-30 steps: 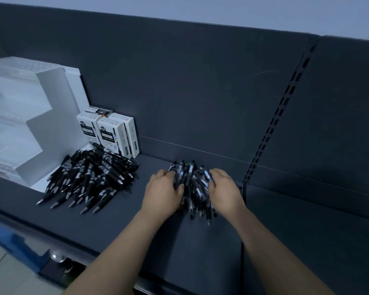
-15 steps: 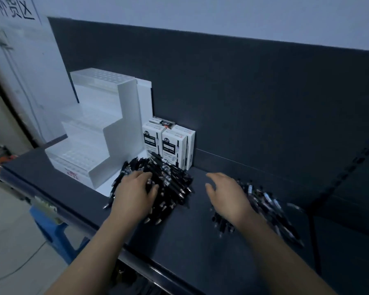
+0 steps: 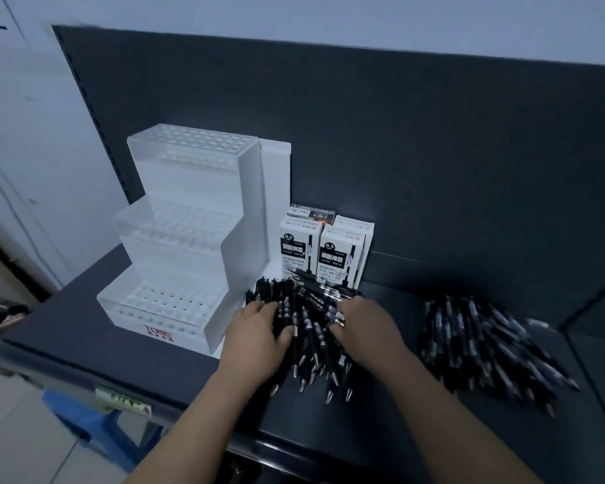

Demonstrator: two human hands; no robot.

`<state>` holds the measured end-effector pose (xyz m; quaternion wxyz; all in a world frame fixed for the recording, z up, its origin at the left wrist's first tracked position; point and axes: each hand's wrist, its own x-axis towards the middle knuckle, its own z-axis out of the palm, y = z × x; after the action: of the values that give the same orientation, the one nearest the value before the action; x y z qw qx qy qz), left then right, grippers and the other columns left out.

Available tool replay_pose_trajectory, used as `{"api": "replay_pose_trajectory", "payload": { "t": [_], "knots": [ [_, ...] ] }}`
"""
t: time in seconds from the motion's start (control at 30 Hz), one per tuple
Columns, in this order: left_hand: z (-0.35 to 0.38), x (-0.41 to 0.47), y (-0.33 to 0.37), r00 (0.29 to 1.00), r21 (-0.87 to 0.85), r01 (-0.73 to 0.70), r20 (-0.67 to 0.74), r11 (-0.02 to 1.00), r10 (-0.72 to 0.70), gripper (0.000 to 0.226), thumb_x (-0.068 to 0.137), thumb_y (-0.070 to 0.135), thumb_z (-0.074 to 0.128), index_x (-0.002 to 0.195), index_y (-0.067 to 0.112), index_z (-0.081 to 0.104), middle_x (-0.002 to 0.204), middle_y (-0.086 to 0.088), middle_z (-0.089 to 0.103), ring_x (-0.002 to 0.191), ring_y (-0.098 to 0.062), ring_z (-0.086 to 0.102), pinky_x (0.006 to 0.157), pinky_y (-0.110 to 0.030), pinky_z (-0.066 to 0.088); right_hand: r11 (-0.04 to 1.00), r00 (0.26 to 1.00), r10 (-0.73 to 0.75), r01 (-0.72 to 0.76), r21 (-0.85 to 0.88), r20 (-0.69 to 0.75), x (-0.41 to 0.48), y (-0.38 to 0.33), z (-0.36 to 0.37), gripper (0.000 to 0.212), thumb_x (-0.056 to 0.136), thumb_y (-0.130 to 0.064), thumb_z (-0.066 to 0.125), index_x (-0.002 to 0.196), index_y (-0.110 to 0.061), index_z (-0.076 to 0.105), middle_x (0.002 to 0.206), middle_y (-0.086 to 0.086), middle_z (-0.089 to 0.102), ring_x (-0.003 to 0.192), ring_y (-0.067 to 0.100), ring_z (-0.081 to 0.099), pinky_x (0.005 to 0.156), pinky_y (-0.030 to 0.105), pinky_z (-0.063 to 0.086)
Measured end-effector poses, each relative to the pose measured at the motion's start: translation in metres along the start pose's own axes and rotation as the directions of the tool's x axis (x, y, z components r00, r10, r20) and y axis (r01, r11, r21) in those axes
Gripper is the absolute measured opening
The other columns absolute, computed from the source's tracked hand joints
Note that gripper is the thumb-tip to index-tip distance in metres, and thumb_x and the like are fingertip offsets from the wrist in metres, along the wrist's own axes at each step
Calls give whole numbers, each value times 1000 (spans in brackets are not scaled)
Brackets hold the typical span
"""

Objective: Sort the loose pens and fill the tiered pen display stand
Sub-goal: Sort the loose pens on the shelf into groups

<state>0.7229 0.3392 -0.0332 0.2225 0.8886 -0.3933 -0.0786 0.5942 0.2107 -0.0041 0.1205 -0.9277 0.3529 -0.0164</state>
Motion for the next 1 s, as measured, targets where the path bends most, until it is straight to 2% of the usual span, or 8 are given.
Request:
{"api": "replay_pose_trajectory", "payload": {
  "t": [0.23,0.33,0.47,0.6,0.7,0.8,0.9,1.0],
  "knots": [
    [-2,2,-1,999,-19,-35,-30,999,35,49,90,42,57,132,19,54,133,-3,52,125,-25,43,103,-33,36,996,997,68,-70,53,36,5,6,4,12,98,-13,42,87,-13,48,93,7,52,81,24,52,61,34,37],
    [-4,4,8,994,10,-35,-101,999,36,33,88,44,59,113,23,64,113,-1,58,110,-24,48,91,-32,40,987,996,71,-80,143,62,5,15,1,10,100,-14,39,91,-16,43,93,4,50,81,23,52,69,37,43],
    [-6,12,28,1000,44,0,-24,999,1,28,83,44,64,93,19,66,97,-1,62,96,-23,57,75,-31,45,946,994,88,-104,308,65,2,28,-12,17,103,-23,35,90,-16,43,86,2,52,81,22,50,67,30,33],
    [-5,14,45,997,112,79,11,991,-80,21,79,32,63,71,13,60,67,1,57,71,-23,59,57,-28,43,932,992,96,-118,343,80,2,38,-11,25,102,-24,39,78,-19,41,74,-4,46,78,20,48,66,29,31],
    [-7,15,50,989,93,143,22,985,-146,28,74,34,62,59,14,50,56,2,49,60,-23,54,53,-25,37,925,992,110,-124,358,61,3,42,-8,31,101,-24,41,71,-19,39,70,-5,45,78,21,49,65,30,30],
    [-13,14,45,976,-25,218,34,976,-217,34,74,39,63,57,13,52,53,2,51,53,-18,52,46,-24,33,922,989,150,-138,361,-5,2,49,-8,23,99,-27,46,79,-15,50,78,-1,55,83,23,55,68,32,38],
    [-18,13,39,968,-163,249,39,955,-246,32,77,38,62,71,6,63,63,-3,62,59,-17,56,47,-22,35,938,981,186,-162,307,-51,3,57,-9,20,92,-30,58,103,-13,60,101,4,65,97,26,60,79,33,46],
    [-20,13,37,978,-251,207,28,946,-206,29,83,29,59,82,0,61,68,-7,60,64,-21,52,48,-23,34,936,980,196,-179,303,-24,6,59,-6,18,85,-27,68,98,-15,62,103,5,66,98,24,61,77,30,45]
  ]
}}
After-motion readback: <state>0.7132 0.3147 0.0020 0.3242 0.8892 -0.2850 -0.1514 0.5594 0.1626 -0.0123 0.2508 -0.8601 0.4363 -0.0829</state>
